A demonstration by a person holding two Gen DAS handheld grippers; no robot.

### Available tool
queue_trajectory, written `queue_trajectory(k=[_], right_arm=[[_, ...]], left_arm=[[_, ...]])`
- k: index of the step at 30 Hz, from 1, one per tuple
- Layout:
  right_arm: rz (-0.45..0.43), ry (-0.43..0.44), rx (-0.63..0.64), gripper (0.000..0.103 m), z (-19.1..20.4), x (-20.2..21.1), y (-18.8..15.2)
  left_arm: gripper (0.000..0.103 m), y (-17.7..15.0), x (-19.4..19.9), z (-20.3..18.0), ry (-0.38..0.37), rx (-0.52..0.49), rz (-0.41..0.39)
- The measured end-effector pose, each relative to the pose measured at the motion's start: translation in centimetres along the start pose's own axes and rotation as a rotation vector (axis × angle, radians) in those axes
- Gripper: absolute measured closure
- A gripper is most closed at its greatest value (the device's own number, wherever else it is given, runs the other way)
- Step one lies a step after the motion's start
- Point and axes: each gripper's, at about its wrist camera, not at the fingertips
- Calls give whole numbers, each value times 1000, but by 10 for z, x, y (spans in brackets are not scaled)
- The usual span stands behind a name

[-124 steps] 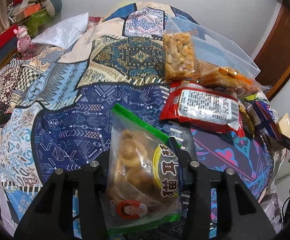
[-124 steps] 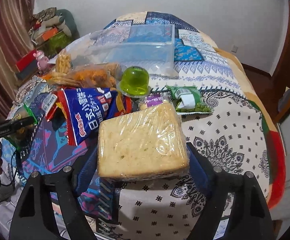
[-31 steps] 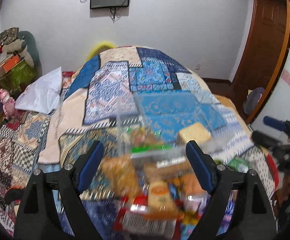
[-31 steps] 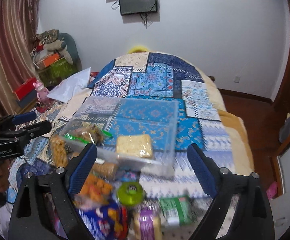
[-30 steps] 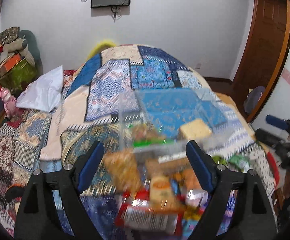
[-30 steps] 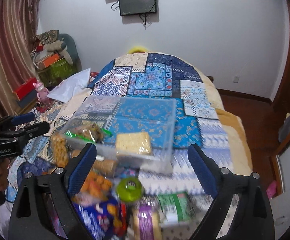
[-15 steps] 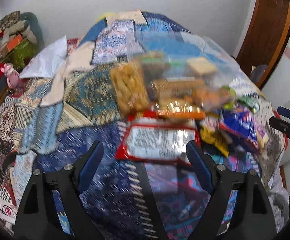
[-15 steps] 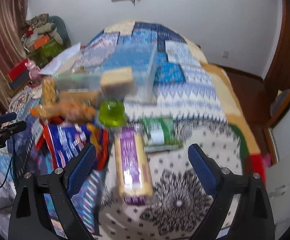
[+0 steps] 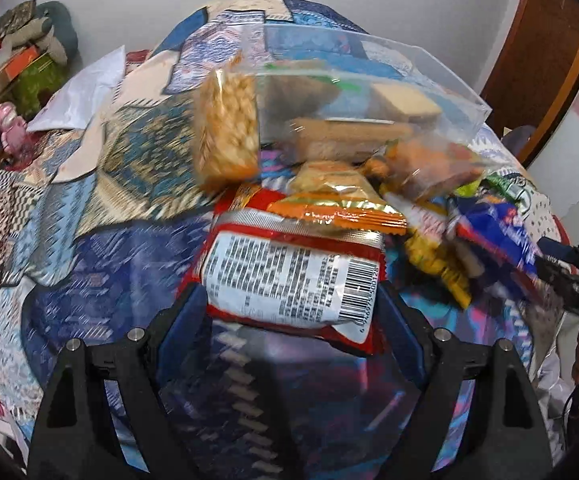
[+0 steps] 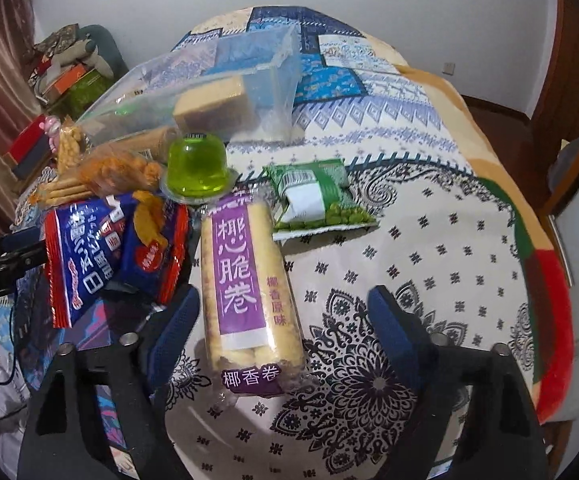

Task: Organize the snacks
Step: 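Grasp the red snack packet with the left tool while the right tool grasps the purple coconut-roll pack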

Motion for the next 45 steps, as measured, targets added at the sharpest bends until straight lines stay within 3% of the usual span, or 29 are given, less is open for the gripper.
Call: queue_trajectory(k=[2, 9, 12, 19, 23, 34, 39, 40, 41, 45], right_arm=[[-8, 7, 2, 25, 1, 0, -2], [-17, 32, 29, 46, 9, -2, 1], [-16, 50, 36, 50, 13, -3, 4], [-15, 62, 29, 51, 15, -8, 7], [-10, 74, 28, 51, 15, -8, 8], [-14, 67, 40, 49, 16, -10, 8], [-20, 63, 40, 51, 17, -9, 6], [-21, 66, 40, 51, 16, -9, 6], [-21, 70, 39, 51, 16, -9, 6], [-22, 73, 39, 51, 15, -9, 6]], left_arm=[[18, -9, 3, 12, 20, 14, 1], [18, -28, 5, 49, 55, 64, 49], [18, -29, 14, 53, 27, 74, 34], [18, 1, 25, 44, -55, 103, -22], [18, 20, 6, 32, -39, 78, -1], [12, 51, -19, 26, -69, 162, 11], [12, 42, -22, 33, -54, 166, 6], [15, 36, -24, 37, -58, 168, 18], [24, 31, -25, 40, -46, 169, 31], [29, 11, -24, 59, -43, 172, 52]])
Point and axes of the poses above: each gripper's, at about its wrist camera, not at the fingertips, and x roughly against the way its jaws point, z to its left, y to its top, and after that the axes turned 8 degrees about z, right-handed
